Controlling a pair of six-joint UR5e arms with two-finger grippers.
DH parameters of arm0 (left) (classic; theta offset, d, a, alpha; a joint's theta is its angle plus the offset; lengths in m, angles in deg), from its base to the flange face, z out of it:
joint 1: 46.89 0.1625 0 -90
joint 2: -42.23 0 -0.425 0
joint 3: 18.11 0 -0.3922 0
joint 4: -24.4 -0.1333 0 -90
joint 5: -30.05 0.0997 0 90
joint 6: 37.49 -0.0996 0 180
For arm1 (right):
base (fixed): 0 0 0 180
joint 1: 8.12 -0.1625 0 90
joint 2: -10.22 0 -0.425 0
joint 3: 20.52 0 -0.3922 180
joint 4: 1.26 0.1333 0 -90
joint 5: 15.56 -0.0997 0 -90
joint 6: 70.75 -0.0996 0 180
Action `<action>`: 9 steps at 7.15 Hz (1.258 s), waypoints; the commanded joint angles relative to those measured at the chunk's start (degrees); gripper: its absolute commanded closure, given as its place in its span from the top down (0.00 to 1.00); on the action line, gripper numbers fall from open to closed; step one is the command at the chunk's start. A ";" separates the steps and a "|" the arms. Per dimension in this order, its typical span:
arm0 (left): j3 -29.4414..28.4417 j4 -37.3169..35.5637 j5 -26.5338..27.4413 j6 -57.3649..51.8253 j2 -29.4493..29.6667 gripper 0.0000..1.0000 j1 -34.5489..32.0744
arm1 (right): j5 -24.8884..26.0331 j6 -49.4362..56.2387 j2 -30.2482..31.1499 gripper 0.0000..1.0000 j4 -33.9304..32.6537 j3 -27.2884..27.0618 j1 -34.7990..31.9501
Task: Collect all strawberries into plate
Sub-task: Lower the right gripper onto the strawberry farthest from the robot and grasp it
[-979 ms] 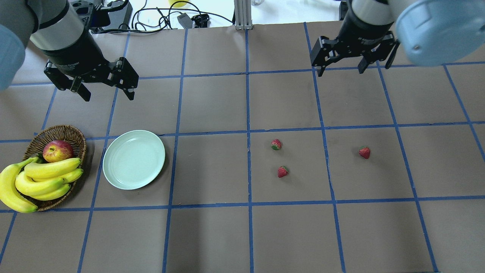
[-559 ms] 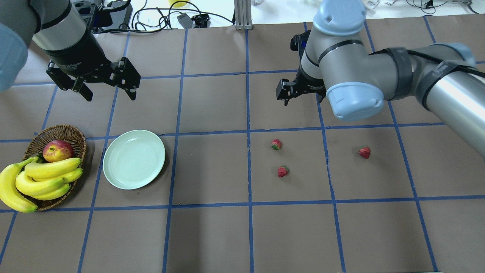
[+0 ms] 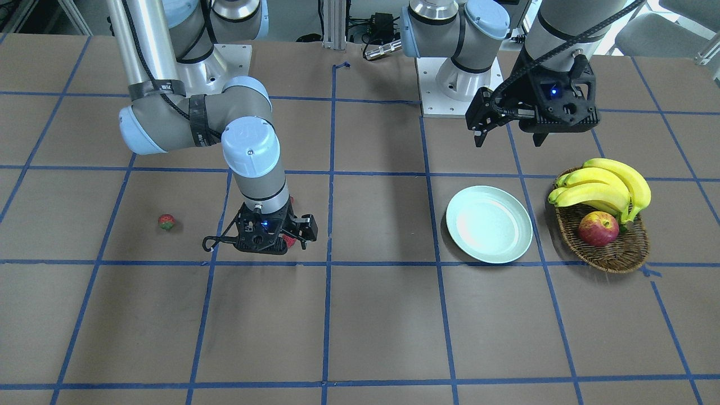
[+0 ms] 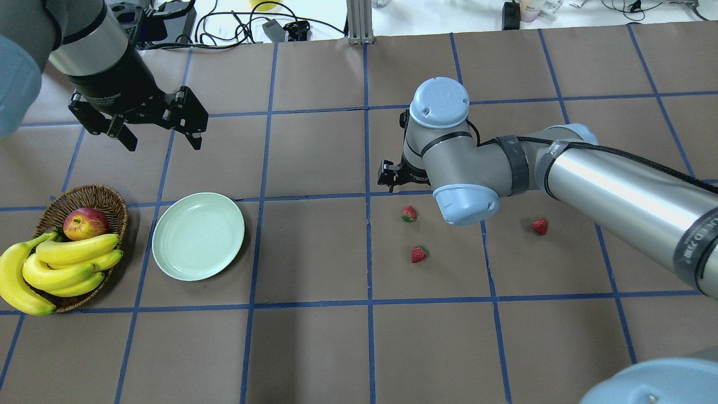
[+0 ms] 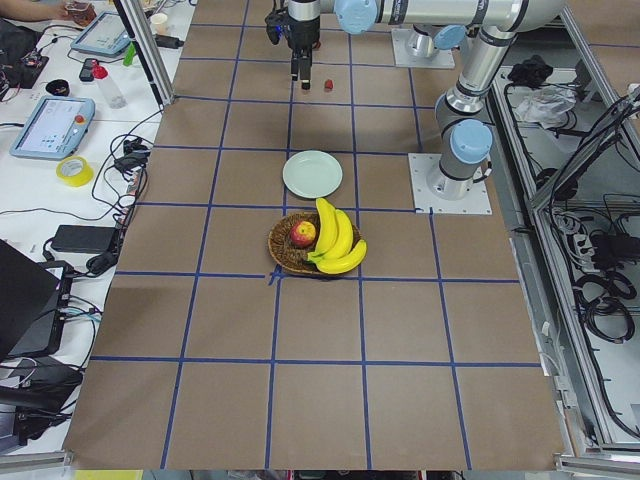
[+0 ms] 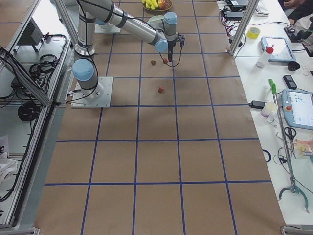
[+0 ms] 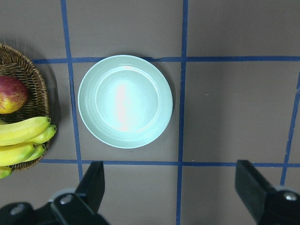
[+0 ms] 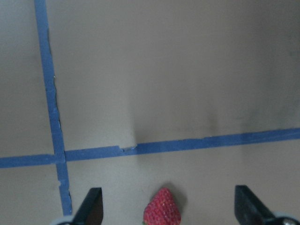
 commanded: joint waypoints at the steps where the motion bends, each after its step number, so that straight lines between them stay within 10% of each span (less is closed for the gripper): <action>1: 0.05 0.12 0.05 0.00 0.00 1.00 -0.07 | -0.04 -1.97 -1.37 0.82 -1.73 -1.91 -0.34; 6: 0.05 0.12 0.06 0.00 0.00 1.00 -0.07 | -0.13 -1.97 -1.29 0.62 -2.97 -4.63 -0.34; 7: 0.66 0.12 0.58 0.00 -0.09 1.00 -0.15 | -0.22 -3.54 -1.20 0.29 -2.97 -4.99 -0.43; 9: 0.84 0.12 1.29 0.00 0.00 1.00 -0.07 | -0.22 -3.56 -1.03 0.03 -4.28 -4.46 -0.43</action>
